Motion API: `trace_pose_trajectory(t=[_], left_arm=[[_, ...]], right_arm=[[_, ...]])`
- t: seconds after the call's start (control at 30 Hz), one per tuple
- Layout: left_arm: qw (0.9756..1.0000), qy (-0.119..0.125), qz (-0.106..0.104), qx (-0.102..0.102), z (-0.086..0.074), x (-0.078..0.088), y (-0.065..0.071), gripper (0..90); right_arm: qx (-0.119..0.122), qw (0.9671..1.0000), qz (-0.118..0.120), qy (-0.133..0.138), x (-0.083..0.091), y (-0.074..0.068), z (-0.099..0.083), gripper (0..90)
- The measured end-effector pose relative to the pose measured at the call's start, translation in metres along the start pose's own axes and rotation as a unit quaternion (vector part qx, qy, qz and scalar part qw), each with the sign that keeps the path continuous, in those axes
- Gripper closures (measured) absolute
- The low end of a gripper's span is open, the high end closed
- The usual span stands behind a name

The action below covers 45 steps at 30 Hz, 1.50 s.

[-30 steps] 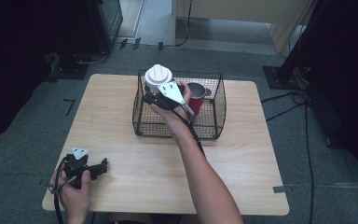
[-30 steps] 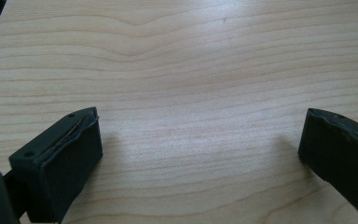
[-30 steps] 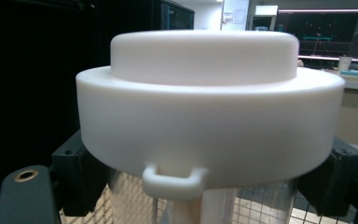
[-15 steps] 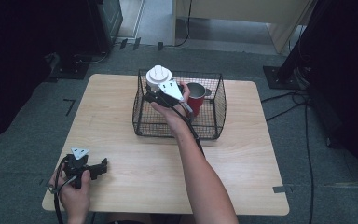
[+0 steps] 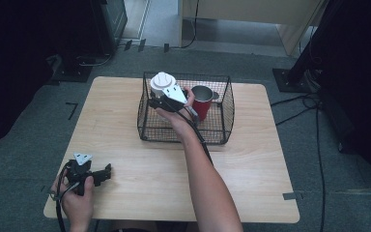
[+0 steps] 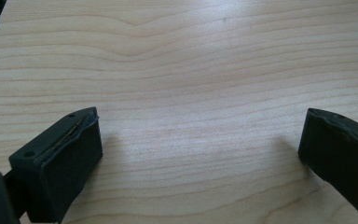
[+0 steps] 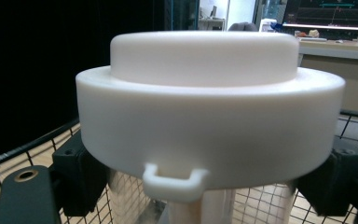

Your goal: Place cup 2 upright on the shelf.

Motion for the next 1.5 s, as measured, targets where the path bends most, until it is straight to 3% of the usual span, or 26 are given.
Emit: trace_pose_trajectory(t=[0.27,0.43,1.1,1.5], left_arm=[[1.0,0.0,0.0,0.001,0.0,0.0,0.0,0.0],[1.0,0.0,0.0,0.0,0.0,0.0,0.0,0.0],[1.0,0.0,0.0,0.0,0.0,0.0,0.0,0.0],[1.0,-0.001,0.0,0.0,0.0,0.0,0.0,0.0]], right_arm=[[0.0,0.9998,0.011,-0.017,-0.003,0.004,-0.007,15.7],[0.015,0.9993,0.02,-0.029,-0.004,0.007,-0.013,15.7],[0.002,0.9982,0.035,-0.048,0.005,0.019,-0.014,13.8],[0.016,0.9971,0.06,-0.043,0.012,0.023,-0.01,0.8]])
Point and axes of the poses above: each handheld gripper's, and its own axes: x roughly backward along the jaws, z roughly out of its top, y roughly to its right, the point moved 4 cm from there along -x, roughly forward along the jaws, and after that the axes turned 2 degrees about -x, right-handed, at the moved point
